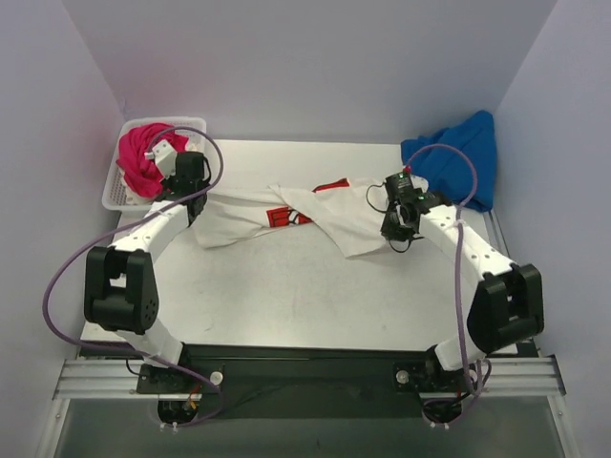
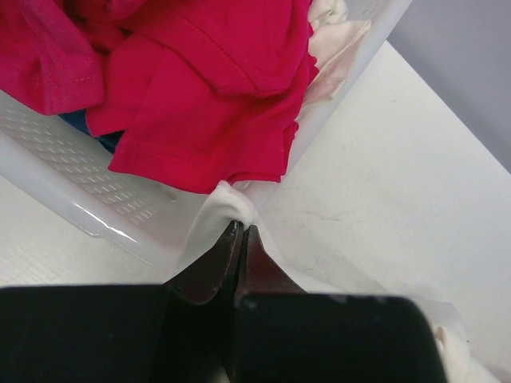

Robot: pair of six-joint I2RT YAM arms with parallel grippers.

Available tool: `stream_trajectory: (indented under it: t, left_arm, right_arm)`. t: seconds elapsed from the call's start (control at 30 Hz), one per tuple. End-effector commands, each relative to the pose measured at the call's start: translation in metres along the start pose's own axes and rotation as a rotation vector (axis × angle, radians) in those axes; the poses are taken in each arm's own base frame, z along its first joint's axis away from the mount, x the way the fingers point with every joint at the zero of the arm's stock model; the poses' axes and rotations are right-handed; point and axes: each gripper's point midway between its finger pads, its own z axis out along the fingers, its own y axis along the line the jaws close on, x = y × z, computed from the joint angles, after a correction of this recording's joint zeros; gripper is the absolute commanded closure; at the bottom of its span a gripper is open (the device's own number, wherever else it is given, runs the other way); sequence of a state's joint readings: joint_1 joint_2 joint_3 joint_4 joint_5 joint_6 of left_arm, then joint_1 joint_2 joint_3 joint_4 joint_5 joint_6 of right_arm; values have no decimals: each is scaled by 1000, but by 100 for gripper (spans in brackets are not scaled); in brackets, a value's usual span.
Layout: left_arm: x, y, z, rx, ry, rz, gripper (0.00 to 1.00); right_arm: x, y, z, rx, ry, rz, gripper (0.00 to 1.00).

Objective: Fold and stack the t-shirts
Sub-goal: Flatten the tshirt out

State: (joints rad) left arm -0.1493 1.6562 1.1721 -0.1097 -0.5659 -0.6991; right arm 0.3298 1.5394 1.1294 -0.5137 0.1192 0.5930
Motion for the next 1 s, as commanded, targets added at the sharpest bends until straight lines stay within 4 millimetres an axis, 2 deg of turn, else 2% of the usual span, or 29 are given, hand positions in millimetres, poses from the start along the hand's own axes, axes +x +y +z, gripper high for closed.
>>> stream_trajectory:
  t: [0.0, 0.13, 0.2, 0.27, 0.33, 0.4, 0.43, 0.47, 0.53, 0.57, 0.7, 0.73, 0.77, 0.8, 0.83, 0.87, 0.9, 0.93, 0.97]
  left_arm:
    - [-37, -8, -22, 52, -61, -49, 100]
    - [-52, -13, -39, 99, -72, -67, 100]
    - [-65, -20, -52, 146, -91, -76, 100]
    - [-80, -23, -67, 181, -113, -81, 100]
    - [-93, -25, -78, 199, -133, -90, 100]
    - [-106, -26, -91, 222, -154, -91, 100]
    - [-113, -25, -96, 227, -160, -91, 100]
    - [-119, -25, -102, 245, -166, -98, 100]
    - [-124, -25, -109, 262, -164, -97, 100]
    - [-131, -26, -116, 283, -169, -105, 100]
    - [-138, -9, -127, 251, -149, -131, 100]
    - [-129, 4, -128, 200, -113, -130, 100]
    - [-131, 13, -135, 173, -120, -180, 100]
    - [-119, 23, -135, 147, -97, -189, 100]
    - [-119, 32, -148, 152, -99, -218, 100]
    - [-109, 37, -151, 152, -83, -249, 100]
    - [-86, 50, -146, 130, -48, -245, 100]
    - [-72, 56, -149, 126, -28, -246, 100]
    - [-69, 64, -158, 132, -33, -273, 100]
  right_arm:
    - [-57, -12, -70, 23, -205, -9, 100]
    - [-104, -23, -120, 20, -375, 31, 100]
    - [-124, -34, -140, 54, -452, 38, 100]
    - [-152, -46, -175, 71, -564, 81, 100]
    - [-169, -60, -195, 76, -624, 121, 100]
    - [-181, -68, -210, 80, -665, 136, 100]
    - [-193, -74, -226, 79, -708, 159, 100]
    - [-197, -76, -234, 76, -727, 163, 100]
    - [-210, -84, -255, 97, -782, 172, 100]
    - [-215, -89, -262, 108, -801, 180, 100]
    - [-231, -99, -279, 124, -850, 198, 100]
    - [-234, -100, -279, 127, -851, 201, 100]
    - [-237, -100, -282, 122, -861, 206, 100]
    - [-240, -102, -281, 128, -861, 212, 100]
    - [-242, -102, -278, 123, -856, 214, 100]
    - [-243, -101, -279, 115, -858, 216, 100]
    - [-246, -102, -276, 115, -855, 223, 100]
    - [-248, -102, -274, 112, -853, 226, 100]
    - [-249, -100, -273, 99, -849, 223, 100]
